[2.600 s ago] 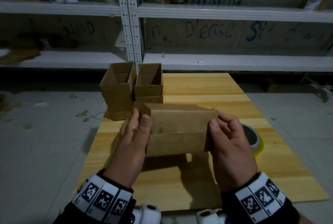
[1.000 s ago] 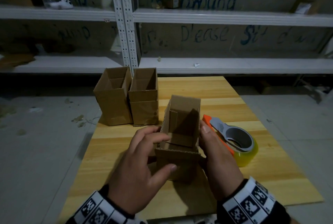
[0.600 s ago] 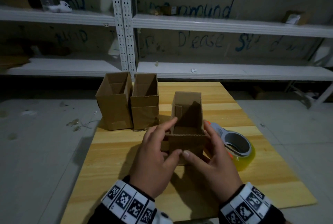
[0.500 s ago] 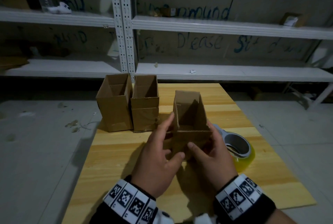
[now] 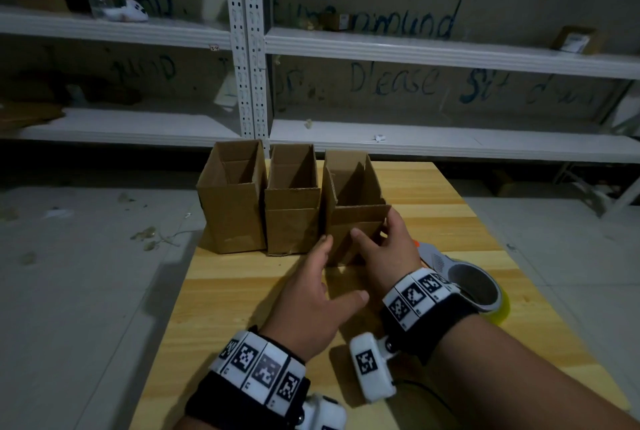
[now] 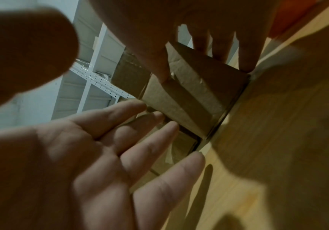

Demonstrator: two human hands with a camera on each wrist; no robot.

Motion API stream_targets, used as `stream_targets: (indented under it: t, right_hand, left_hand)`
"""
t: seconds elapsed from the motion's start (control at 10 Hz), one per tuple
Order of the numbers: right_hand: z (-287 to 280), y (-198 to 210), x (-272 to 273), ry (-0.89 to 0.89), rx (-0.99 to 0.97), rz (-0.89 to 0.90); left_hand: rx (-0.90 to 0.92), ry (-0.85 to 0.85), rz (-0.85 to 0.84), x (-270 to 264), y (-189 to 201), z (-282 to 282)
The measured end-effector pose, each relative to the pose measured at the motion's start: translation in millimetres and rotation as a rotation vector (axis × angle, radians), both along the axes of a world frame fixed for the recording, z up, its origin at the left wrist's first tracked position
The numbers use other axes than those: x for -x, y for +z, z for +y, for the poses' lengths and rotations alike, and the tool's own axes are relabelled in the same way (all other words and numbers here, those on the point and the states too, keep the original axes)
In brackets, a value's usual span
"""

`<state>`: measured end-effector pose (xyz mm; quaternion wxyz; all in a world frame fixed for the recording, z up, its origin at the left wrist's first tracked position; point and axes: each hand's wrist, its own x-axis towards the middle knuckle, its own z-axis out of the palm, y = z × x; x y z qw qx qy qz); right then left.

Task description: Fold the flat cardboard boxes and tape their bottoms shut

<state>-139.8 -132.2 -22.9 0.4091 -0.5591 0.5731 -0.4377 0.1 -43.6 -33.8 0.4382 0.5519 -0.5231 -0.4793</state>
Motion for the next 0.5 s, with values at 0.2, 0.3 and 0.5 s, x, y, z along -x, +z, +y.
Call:
stream_targets:
  t: [0.2,0.3,0.5]
  right_hand:
    - [-9.3,4.8,-6.1,-0.007,-0.005,-0.015]
    - [-12.6,-2.6,-3.2,-0.002,-0.008,-0.016]
    - [2.1,-2.3,9.6,-0.046,-0.046,0.035]
  left_hand:
    - [-0.017,0.048,0.060,-4.0,-5.5,-9.8]
    - [-0.049,0.054,0.120,-3.0,-5.2,-10.6]
    - [0.019,0.200,0.034,-9.3,7.3,-5.0]
